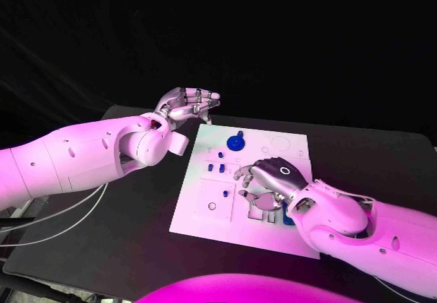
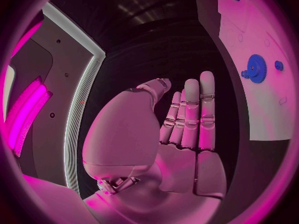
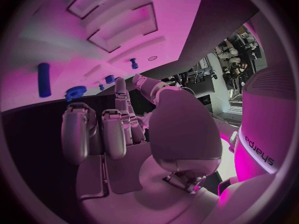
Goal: Assemble the parts on the task board
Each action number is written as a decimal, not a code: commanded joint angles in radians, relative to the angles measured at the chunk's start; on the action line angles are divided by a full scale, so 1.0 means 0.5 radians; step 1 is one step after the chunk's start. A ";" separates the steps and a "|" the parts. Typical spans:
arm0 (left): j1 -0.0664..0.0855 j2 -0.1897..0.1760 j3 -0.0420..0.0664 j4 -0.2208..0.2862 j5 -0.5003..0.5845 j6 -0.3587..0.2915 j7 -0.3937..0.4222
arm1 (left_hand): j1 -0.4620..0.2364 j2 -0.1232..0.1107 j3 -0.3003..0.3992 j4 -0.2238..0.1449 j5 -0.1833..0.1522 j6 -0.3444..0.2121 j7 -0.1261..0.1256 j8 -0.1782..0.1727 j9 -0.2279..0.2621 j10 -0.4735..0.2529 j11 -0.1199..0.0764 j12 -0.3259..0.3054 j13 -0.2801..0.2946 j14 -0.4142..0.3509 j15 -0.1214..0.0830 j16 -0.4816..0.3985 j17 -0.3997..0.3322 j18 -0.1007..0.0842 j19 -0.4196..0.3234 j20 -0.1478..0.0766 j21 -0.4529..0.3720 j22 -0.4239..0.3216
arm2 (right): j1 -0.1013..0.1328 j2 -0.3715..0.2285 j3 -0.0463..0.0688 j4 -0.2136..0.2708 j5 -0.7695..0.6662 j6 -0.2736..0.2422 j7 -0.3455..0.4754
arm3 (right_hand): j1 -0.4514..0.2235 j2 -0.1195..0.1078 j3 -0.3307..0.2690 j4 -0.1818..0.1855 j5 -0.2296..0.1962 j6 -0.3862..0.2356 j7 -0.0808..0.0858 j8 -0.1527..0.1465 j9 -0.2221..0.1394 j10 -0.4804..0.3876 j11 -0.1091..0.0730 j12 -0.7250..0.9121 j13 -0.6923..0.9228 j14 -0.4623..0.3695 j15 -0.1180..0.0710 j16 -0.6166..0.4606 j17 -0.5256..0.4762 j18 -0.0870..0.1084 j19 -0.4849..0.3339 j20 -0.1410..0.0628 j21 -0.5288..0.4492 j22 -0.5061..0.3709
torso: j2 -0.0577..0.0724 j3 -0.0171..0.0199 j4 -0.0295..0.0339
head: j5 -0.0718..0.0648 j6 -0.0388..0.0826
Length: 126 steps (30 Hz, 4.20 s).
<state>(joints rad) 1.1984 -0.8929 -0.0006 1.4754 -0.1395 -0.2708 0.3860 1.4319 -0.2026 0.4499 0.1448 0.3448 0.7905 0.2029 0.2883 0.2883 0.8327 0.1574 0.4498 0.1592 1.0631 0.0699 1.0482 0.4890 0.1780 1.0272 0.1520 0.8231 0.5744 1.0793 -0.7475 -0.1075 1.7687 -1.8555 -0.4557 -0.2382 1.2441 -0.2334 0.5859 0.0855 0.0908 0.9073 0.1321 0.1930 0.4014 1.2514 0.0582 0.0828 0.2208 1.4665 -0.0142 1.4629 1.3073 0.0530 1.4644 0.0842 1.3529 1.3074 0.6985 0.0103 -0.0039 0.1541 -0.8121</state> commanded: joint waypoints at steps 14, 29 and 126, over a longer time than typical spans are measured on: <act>0.002 0.005 0.000 0.004 0.003 0.041 0.011 | -0.002 -0.006 -0.001 -0.013 -0.002 -0.013 0.044 0.009 -0.002 -0.016 -0.002 0.015 0.003 -0.018 -0.002 -0.009 -0.003 0.012 -0.013 -0.002 -0.012 -0.003 | 0.204 -0.259 0.028 -0.071 0.085 0.309 0.027 | 0.114 -0.004 -0.384 0.099 0.015 0.013 -0.030 -0.068 -0.029 -0.333 0.069 -0.023 -0.069 0.086 0.053 -0.036 -0.033 0.035 -0.038 0.052 -0.261 0.181 | -0.002 0.0015 -0.004 | -0.099 0.067; 0.002 0.006 0.000 0.001 0.003 0.042 0.015 | -0.002 -0.006 -0.001 -0.013 -0.002 -0.013 0.044 0.009 -0.002 -0.016 -0.002 0.015 0.003 -0.018 -0.002 -0.009 -0.003 0.012 -0.013 -0.002 -0.012 -0.003 | 0.185 -0.158 0.009 -0.186 0.110 0.483 0.055 | 0.204 0.056 -0.470 0.139 0.035 0.037 -0.027 -0.083 -0.041 -0.315 0.062 0.024 -0.082 0.093 0.046 -0.024 -0.012 0.035 -0.030 0.051 -0.268 0.181 | 0.000 -0.0002 0.000 | -0.096 0.054; 0.002 0.071 -0.001 -0.029 0.001 0.054 -0.002 | 0.003 0.003 0.009 -0.027 0.000 -0.020 0.045 0.024 0.000 -0.033 -0.001 0.036 0.006 -0.025 -0.001 -0.004 -0.009 0.013 -0.016 -0.001 -0.010 -0.001 | -0.110 0.406 -0.026 -0.215 0.099 0.190 0.172 | 0.332 0.167 0.023 -0.046 -0.017 0.313 -0.001 0.041 0.042 0.067 -0.002 0.026 -0.117 0.110 -0.013 -0.006 0.020 -0.016 0.073 -0.010 -0.015 0.326 | -0.001 -0.0004 -0.005 | 0.078 -0.018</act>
<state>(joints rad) 1.1984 -0.8598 -0.0018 1.4594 -0.1399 -0.2607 0.3800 1.4319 -0.2026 0.4527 0.1364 0.3448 0.7896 0.2020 0.2948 0.2884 0.8255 0.1570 0.4646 0.1607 1.0558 0.0701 1.0482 0.4856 0.1780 1.0272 0.1520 0.8231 0.5744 1.0259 -0.5461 -0.1197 1.6636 -1.7828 -0.3819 -0.1568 1.4005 -0.1557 0.5646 0.1013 0.0775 1.0659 0.1269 0.2103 0.4212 1.2530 0.0826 0.0941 0.1617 1.4667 -0.0144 1.4551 1.3074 0.0534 1.4662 0.0824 1.3447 1.3075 0.6981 0.0101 -0.0058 0.1911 -0.8187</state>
